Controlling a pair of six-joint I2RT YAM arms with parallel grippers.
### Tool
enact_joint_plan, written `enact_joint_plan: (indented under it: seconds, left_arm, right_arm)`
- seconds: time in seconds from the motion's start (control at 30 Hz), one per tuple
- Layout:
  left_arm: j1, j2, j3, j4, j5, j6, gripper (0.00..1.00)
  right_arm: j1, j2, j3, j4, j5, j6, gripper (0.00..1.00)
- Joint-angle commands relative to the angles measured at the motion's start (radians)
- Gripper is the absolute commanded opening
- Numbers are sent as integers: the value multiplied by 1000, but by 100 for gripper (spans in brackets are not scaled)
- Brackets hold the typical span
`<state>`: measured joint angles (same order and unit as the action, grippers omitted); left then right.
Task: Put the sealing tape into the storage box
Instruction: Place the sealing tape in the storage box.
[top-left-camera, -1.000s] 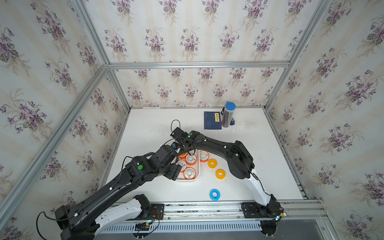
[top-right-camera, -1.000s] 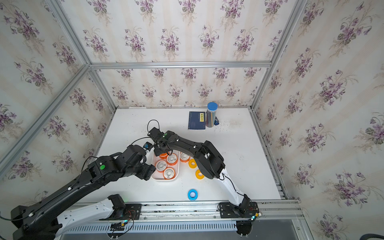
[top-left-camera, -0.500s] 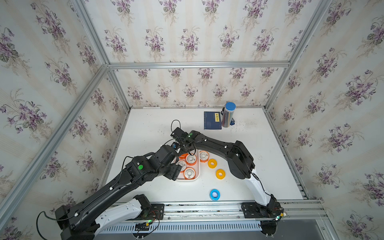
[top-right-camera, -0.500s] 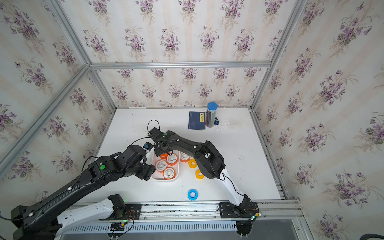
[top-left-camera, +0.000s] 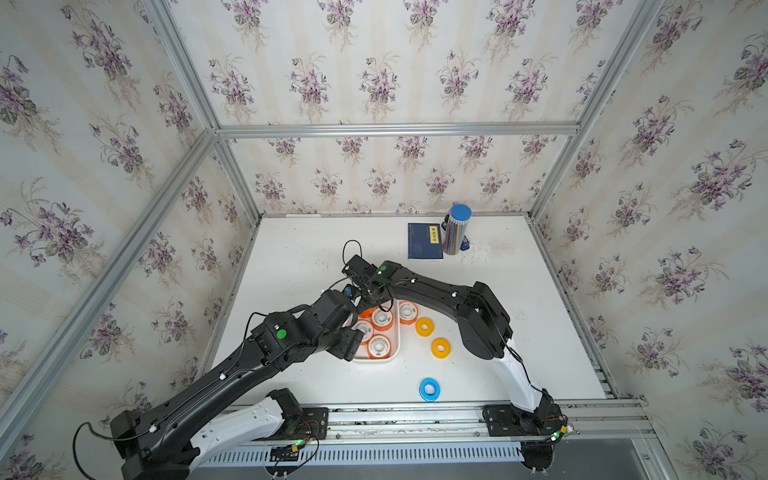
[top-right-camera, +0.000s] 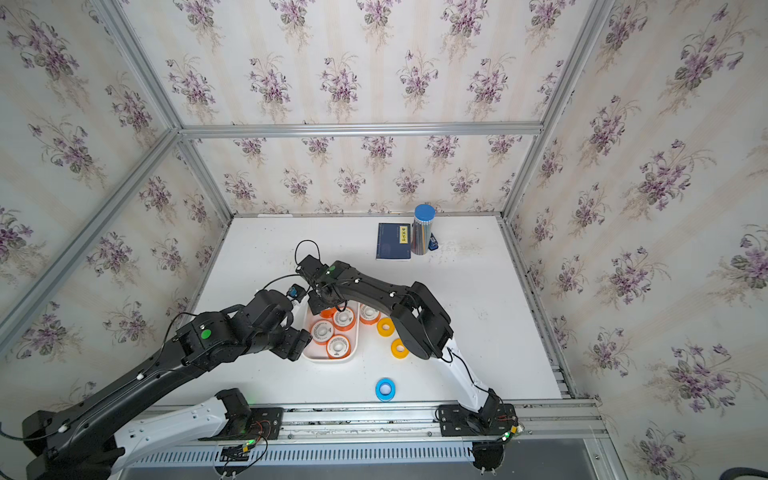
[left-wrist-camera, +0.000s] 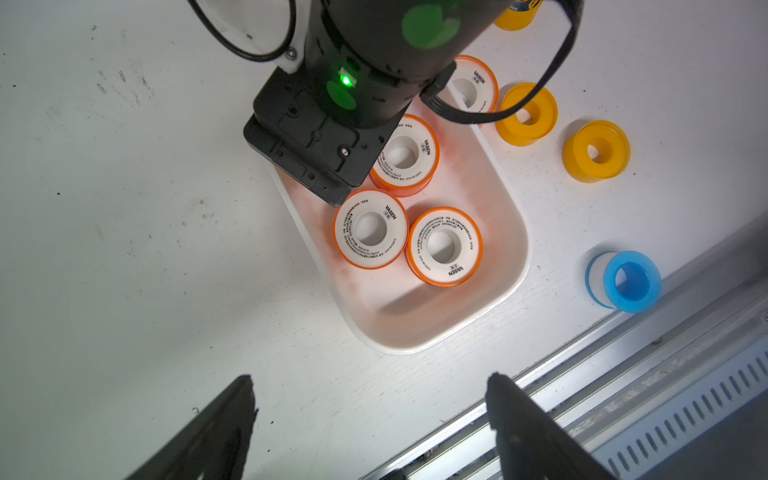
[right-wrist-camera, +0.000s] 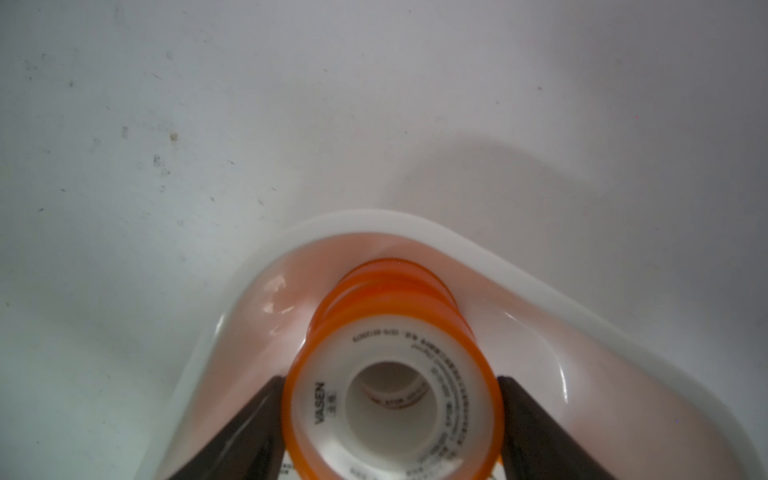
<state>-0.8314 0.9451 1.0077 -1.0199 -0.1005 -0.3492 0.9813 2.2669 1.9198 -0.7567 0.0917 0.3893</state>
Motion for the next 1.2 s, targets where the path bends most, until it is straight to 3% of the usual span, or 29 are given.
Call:
enact_joint_plan:
  seconds: [0.0, 0.87, 1.17]
  left_arm:
    - [0, -1, -2, 5, -8, -1, 87]
    - [1, -1, -1, 5, -8, -2, 87]
    - [0, -2, -1, 4, -8, -4, 87]
  right_arm:
    - [0, -17, -5, 11, -10, -6, 80]
    - [0, -5, -32, 37, -7, -4, 79]
    - [0, -57, -66, 61, -13, -18, 91]
